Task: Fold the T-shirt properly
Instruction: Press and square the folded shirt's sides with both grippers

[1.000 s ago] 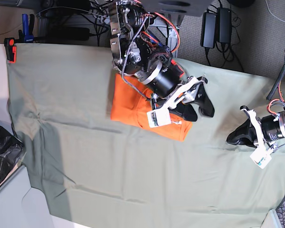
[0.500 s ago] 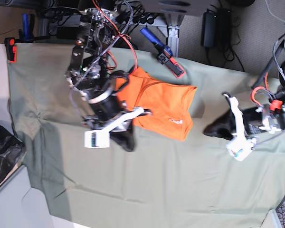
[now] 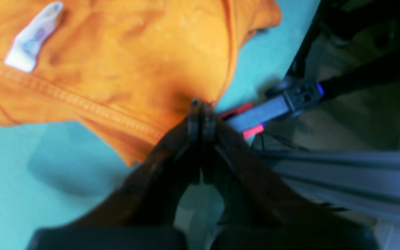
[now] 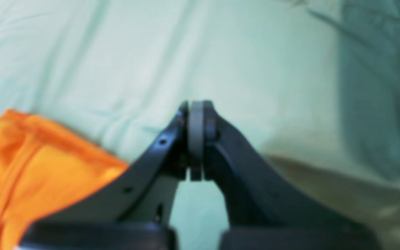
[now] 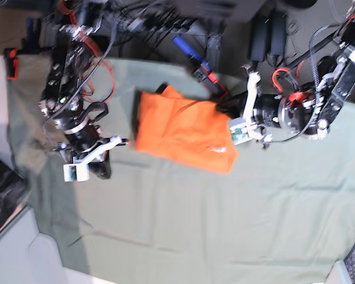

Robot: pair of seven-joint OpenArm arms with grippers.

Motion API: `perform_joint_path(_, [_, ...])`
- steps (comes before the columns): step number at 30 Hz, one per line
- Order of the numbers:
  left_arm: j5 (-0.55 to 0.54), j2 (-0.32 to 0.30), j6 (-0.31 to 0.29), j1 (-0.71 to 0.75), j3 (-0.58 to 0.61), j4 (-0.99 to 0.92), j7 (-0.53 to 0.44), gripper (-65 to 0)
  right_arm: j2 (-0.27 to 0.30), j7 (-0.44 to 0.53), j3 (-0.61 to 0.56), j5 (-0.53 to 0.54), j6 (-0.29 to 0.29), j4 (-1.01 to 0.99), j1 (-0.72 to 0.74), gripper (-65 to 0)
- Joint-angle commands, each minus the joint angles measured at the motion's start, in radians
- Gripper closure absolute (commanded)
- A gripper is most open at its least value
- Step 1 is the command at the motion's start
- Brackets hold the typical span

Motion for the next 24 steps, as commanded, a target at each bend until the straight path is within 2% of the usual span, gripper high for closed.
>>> perform_joint_path(1, [-0.01, -0.005, -0.009, 0.0, 0.006, 0.019, -0.021, 0.0, 0.014, 0.027, -0.002, 0.002, 0.102, -0.005, 0.035, 0.0])
perform_joint_path(7, [0.072, -0.005, -0.009, 0.039, 0.021, 0.018, -0.073, 0.0, 0.013, 0.027, -0.095, -0.007, 0.103, -0.147, 0.146, 0.0])
perform_joint_path(13, [0.233, -0.005, -0.009, 0.039, 0.02, 0.002, -0.161, 0.0, 0.013, 0.026, -0.226, -0.011, 0.105, -0.196, 0.179, 0.0])
perform_joint_path(19, [0.258, -0.005, -0.009, 0.002, 0.02, -0.098, -0.227, 0.0, 0.013, -0.033, -0.246, -0.003, 0.104, -0.197, 0.168, 0.0])
perform_joint_path(24, [0.335, -0.005, -0.009, -0.062, 0.02, -0.204, -0.283, 0.0, 0.014, -0.079, -0.246, 0.066, 0.105, -0.184, 0.118, 0.0])
